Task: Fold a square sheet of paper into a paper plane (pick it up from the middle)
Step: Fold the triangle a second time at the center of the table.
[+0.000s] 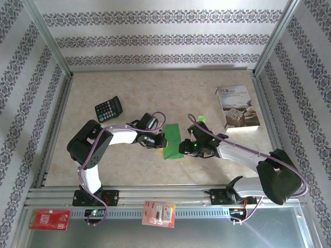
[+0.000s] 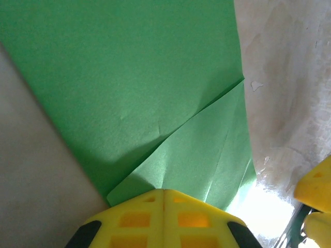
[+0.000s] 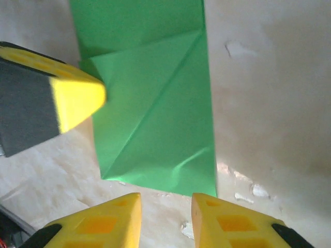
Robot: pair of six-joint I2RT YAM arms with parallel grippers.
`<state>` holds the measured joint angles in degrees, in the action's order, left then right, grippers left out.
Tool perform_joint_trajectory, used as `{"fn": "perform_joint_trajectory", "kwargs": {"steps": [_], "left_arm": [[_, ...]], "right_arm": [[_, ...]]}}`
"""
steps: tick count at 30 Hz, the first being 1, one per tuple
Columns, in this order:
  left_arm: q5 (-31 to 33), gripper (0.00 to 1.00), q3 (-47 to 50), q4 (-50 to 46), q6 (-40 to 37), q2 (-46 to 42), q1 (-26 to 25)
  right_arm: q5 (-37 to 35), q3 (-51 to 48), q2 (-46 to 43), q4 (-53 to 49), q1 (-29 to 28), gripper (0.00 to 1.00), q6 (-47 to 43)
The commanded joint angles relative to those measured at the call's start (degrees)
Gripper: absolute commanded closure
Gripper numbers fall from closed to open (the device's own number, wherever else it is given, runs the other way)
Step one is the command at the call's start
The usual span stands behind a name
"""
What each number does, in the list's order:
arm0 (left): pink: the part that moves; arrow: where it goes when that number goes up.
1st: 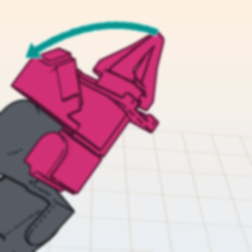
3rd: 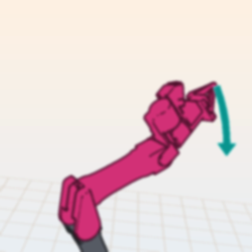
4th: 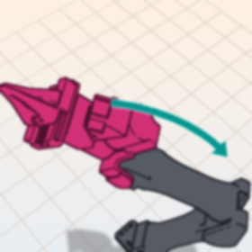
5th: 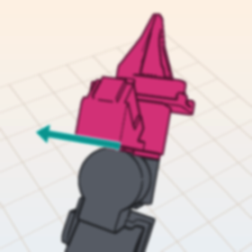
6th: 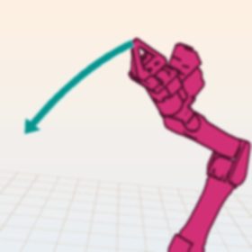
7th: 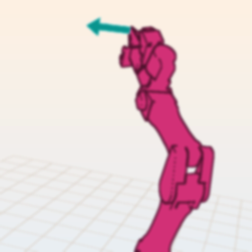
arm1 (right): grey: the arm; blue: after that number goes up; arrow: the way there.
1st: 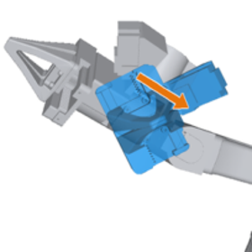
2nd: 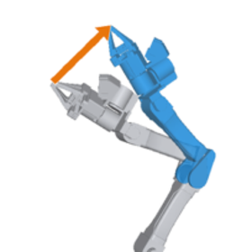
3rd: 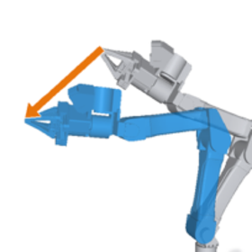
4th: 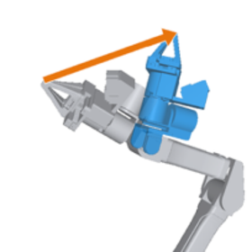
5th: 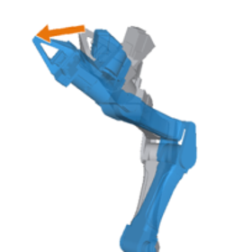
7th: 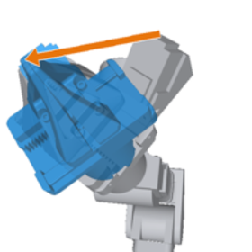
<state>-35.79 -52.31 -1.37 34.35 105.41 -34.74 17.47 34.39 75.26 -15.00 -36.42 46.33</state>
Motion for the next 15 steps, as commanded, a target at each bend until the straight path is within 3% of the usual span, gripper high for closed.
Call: {"fn": "perform_joint_trajectory", "kwargs": {"steps": [1, 15], "left_arm": [[2.02, 1.00, 0.96, -3.68, -2.52, 1.57, 0.52], [1.84, 1.00, 1.26, -3.95, -3.19, 2.23, 0.55]], "right_arm": [[-5.14, -1.09, 0.40, 0.22, -2.29, 0.68, 5.44], [-5.38, -1.08, 6.19, 5.31, -4.76, 0.65, 6.59]]}}
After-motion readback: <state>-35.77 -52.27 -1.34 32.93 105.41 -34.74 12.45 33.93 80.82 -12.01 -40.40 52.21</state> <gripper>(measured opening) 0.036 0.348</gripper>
